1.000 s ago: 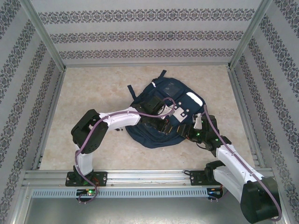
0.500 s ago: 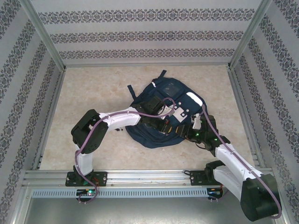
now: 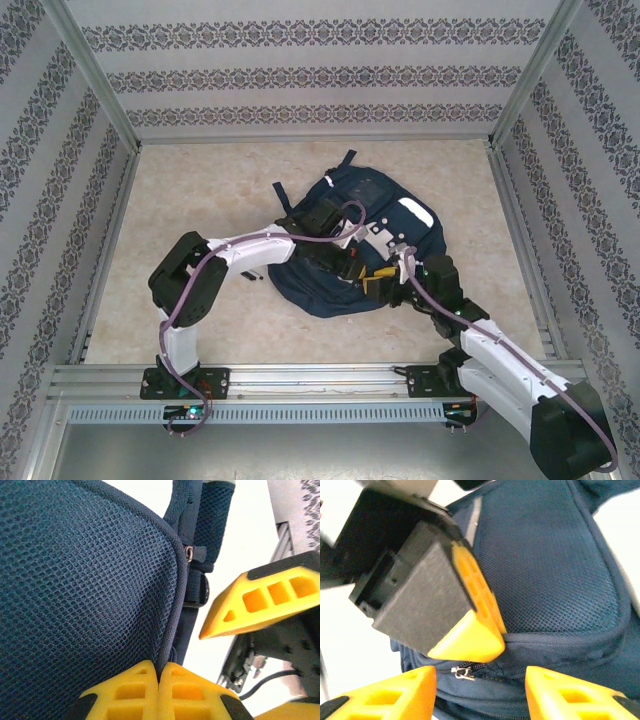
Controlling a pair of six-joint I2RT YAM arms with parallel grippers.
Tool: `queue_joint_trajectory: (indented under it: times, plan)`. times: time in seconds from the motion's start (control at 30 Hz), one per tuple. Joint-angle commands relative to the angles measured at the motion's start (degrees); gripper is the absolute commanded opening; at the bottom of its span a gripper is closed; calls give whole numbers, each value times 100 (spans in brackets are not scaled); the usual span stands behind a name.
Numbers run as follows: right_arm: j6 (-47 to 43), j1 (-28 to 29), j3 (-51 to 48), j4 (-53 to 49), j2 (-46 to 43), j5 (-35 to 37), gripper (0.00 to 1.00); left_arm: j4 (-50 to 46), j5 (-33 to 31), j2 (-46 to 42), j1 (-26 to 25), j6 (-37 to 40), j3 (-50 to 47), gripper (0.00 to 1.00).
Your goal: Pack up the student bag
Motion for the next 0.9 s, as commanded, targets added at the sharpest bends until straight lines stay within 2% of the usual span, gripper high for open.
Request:
queue_joint_trajectory:
  times: [0.0,0.1,0.23,0.27,0.33,0.5,0.53,0.7,0.87]
  plan:
    - [-962,56,-478,1756,259,-98,54,352,508,-327,165,-392,-122,0]
    - [-1274,153,-572,2531,862,-183,58,459,718,-364,191,-469,-154,0]
    - [-1737,393,-368,2768,1618,-444,57,564,731,-434,235,-597,-214,0]
    - [-1815,451,-348,2777,1706,-467,55,556,712,-441,242,-604,-215,0]
    - [-1996,575,-338,2780,1755,-453,44,562,682,-471,253,-638,-213,0]
    - [-2028,634,-440,2693,1477,-410,3,622,439,-550,301,-824,-260,0]
    - [-2072,664,-462,2670,1429,-437,0,645,385,-559,305,-894,-259,0]
    - [-2363,1050,-488,2461,1290,-134,0,777,187,-541,306,-1206,-228,0]
    - [-2773,1652,-276,1750,1146,208,0,815,-37,-489,306,-1455,-101,0]
